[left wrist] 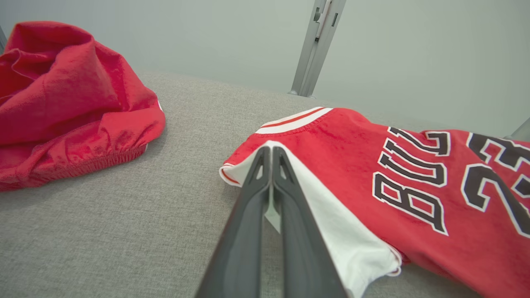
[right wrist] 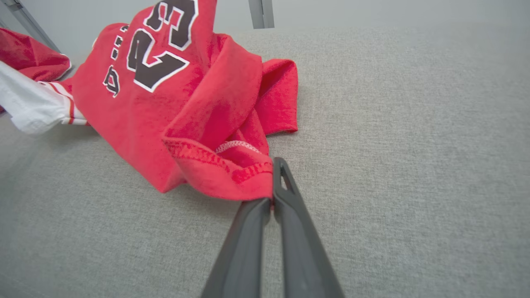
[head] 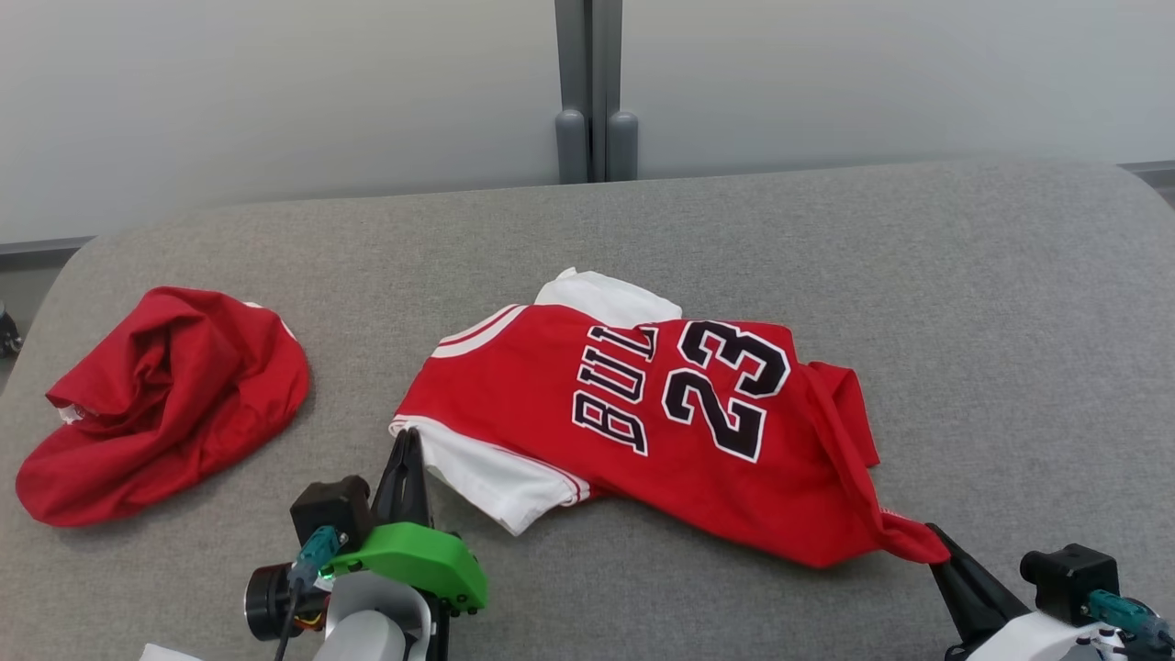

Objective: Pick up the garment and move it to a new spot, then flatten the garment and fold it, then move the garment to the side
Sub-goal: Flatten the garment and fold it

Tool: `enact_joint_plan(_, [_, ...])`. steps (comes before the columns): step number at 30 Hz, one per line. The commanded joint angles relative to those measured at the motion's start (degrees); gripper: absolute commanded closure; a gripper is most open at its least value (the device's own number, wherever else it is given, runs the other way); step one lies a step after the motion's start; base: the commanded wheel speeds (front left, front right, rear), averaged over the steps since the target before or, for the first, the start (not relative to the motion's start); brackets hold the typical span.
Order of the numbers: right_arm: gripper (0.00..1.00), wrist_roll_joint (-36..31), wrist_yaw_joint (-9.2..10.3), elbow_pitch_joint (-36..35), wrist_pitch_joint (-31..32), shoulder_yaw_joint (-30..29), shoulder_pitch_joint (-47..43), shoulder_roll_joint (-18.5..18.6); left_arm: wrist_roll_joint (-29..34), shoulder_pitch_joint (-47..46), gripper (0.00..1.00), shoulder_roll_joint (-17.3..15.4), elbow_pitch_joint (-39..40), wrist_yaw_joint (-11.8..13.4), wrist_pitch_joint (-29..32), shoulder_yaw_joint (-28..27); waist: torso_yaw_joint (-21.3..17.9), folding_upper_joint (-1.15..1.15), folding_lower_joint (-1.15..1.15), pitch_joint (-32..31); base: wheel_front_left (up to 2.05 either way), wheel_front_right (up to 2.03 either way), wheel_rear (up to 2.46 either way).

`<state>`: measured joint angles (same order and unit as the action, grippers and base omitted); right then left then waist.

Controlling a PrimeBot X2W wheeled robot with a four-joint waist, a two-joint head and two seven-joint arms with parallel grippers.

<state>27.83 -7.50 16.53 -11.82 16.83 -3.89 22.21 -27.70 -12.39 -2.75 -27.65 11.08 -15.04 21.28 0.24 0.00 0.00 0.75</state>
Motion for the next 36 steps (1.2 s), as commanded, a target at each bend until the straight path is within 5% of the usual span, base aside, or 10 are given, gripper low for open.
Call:
enact_joint_plan(1, [1.0,-1.8,0.02,-1.5,-0.5,0.2,-1.0,0.4,0.6,0.8,1.0,-0.3,0.0,-0.3,-0.2,-0.6,-0.3,0.0,0.0,-0.5,0.0,0.0,0.0])
enact_joint_plan(8, [1.0,-9.7,0.02,-7.9,1.1,-1.8,-3.5,1.7,1.6,1.2,1.0,-0.3,1.1,-1.1,-0.2,-1.7,-0.8,0.0,0.0,-1.5,0.0,0.0,0.0])
enact_joint_plan(12, [1.0,-8.4,0.03,-11.9,7.0,-1.3,-4.0,4.0,2.8,-0.5,1.0,-0.3,3.2,-2.3,-0.2,-2.2,-0.8,0.0,0.0,-2.2,0.0,0.0,0.0])
enact_joint_plan(24, [1.0,20.6,0.02,-31.3,28.4,-0.9,4.4,16.6,2.4,-18.4,1.0,-1.8,8.3,-9.0,2.8,-4.2,0.0,0.0,0.0,-5.9,0.0,0.0,0.0])
enact_joint_plan(29, [1.0,34.8,0.02,-32.2,33.3,-6.9,15.4,15.2,-0.5,-30.5,1.0,-1.5,7.4,-10.6,6.2,-6.4,-0.6,0.0,0.0,-7.4,0.0,0.0,0.0])
enact_joint_plan(36, [1.0,41.5,0.01,-24.0,37.7,-12.5,32.5,12.6,-5.9,-44.7,1.0,-0.8,0.1,-9.9,6.7,-10.4,-1.2,0.0,0.0,-9.1,0.0,0.0,0.0])
